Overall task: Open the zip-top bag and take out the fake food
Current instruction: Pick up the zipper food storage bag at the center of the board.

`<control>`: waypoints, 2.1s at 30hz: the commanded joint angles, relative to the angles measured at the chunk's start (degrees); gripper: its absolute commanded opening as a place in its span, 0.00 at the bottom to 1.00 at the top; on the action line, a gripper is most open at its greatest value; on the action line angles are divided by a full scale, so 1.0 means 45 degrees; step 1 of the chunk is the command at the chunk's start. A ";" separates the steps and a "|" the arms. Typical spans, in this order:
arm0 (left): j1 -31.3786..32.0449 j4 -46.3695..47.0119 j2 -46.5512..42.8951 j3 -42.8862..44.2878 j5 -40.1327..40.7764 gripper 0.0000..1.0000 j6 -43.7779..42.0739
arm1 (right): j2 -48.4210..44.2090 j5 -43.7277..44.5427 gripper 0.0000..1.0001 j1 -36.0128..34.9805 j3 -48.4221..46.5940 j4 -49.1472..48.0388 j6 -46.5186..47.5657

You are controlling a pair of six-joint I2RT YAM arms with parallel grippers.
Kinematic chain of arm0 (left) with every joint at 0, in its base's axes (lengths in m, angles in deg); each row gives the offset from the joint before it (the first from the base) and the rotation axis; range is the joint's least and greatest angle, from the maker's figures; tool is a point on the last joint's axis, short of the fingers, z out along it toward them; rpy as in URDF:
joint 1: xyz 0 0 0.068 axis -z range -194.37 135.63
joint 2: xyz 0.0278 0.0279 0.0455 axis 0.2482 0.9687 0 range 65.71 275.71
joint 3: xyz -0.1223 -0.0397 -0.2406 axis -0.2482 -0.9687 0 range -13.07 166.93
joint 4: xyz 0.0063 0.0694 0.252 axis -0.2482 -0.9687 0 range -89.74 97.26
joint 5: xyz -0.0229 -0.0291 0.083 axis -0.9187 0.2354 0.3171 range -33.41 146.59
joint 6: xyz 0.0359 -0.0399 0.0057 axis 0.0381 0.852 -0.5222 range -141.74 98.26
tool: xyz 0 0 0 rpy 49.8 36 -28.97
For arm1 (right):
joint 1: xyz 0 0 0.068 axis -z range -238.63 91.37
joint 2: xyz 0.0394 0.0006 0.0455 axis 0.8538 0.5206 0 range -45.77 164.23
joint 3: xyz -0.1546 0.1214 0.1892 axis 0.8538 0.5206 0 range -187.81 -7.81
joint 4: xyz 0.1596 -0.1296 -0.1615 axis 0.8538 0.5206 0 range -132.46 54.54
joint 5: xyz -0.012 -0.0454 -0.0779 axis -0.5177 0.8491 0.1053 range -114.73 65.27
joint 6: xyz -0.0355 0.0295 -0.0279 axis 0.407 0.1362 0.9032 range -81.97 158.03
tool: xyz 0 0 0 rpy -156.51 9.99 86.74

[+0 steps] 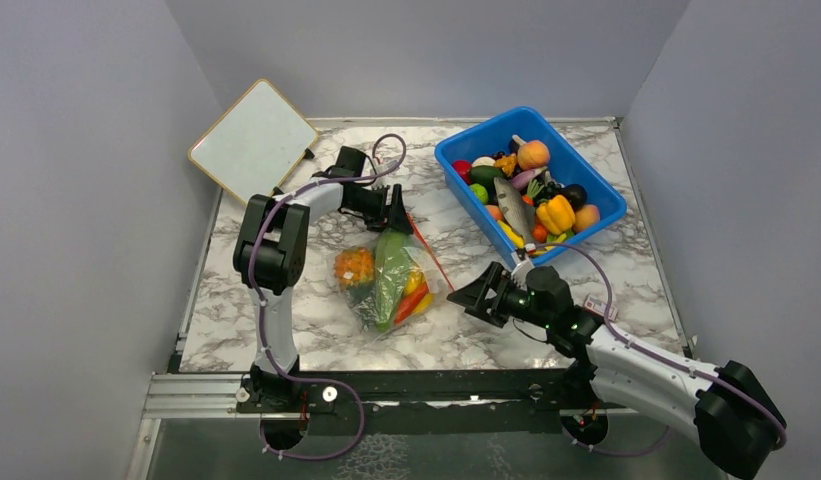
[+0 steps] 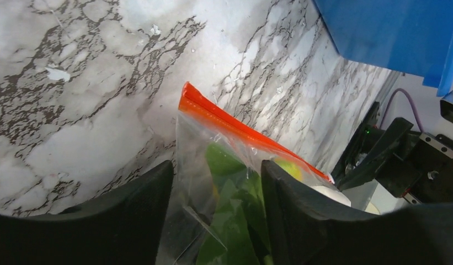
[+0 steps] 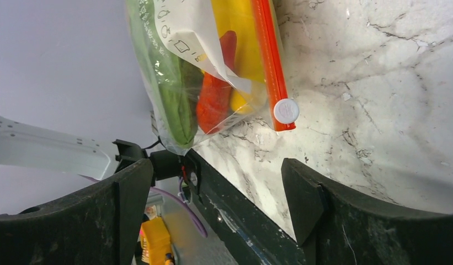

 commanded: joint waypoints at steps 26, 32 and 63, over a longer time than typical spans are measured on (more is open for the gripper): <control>0.0012 0.4841 -0.8757 -0.6141 0.1197 0.06 0.3550 | -0.0761 0.0539 0.89 -0.0016 -0.2108 0.1324 0.5335; 0.0002 0.5867 -1.1659 -0.8102 0.1200 0.06 0.4320 | -0.0988 -0.0632 0.85 -0.0016 -0.2870 0.0222 0.8847; 0.0012 0.4059 -1.5091 -0.9083 0.2617 0.06 0.3800 | 0.5329 -0.5855 0.31 -0.0016 -0.6344 0.0928 1.0497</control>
